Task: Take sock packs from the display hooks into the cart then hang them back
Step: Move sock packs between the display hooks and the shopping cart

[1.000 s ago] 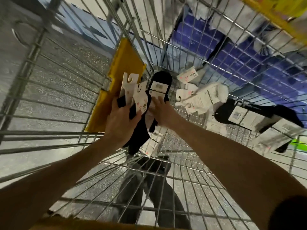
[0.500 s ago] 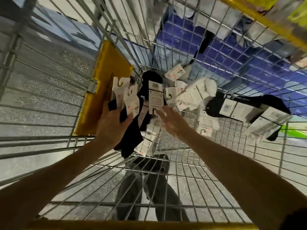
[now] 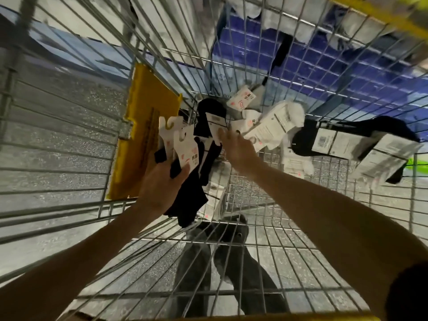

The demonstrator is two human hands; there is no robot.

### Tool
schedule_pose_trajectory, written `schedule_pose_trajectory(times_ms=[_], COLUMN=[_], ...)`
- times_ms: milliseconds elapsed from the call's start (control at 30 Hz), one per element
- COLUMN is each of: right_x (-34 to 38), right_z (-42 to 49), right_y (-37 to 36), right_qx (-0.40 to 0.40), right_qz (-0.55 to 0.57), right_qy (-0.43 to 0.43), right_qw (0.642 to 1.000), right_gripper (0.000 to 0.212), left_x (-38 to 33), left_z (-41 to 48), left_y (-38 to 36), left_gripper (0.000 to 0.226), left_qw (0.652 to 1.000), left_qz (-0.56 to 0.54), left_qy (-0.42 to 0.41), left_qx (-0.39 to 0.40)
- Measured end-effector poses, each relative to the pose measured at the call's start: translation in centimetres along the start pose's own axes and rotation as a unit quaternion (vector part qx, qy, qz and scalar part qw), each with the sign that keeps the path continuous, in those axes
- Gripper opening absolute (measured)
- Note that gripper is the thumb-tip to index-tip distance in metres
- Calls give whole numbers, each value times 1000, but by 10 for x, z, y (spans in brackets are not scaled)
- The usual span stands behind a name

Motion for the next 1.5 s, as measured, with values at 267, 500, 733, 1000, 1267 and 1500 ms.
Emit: schedule_pose_trajectory(times_ms=[267, 500, 733, 1000, 1267, 1500], right_x=[-32, -21, 9, 32, 37, 35], right_z=[-40, -93, -125, -147, -202, -264], right_y=[70, 198, 336, 453, 538, 604], right_qx=[14, -53, 23, -185, -285, -357], right_qz=[146, 226, 320, 475, 524, 587], right_qy=[-59, -11, 24, 6, -52, -87], right_qw=[987, 973, 947, 860, 801, 722], right_gripper=[35, 29, 19, 40, 41, 31], left_x=[-8, -31, -111, -218, -296, -357], left_z=[-3, -3, -13, -76, -162, -189], left_y=[24, 82, 169, 253, 314, 356], left_gripper=[46, 48, 57, 47, 65, 28], left_qw=[998, 995, 989, 923, 886, 897], left_qz=[-11, -22, -126, -355, -401, -383], left_qy=[17, -11, -74, -116, -175, -174], left_qx=[-55, -96, -7, 96, 152, 137])
Point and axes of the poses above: each hand's wrist, its own z-axis towards the middle knuckle, its own y-axis out of the back of the hand, x = y × z, the point moved 3 cm from there along z, towards the middle knuckle, and after that the axes turned 8 degrees about z, right-handed, at the moved point
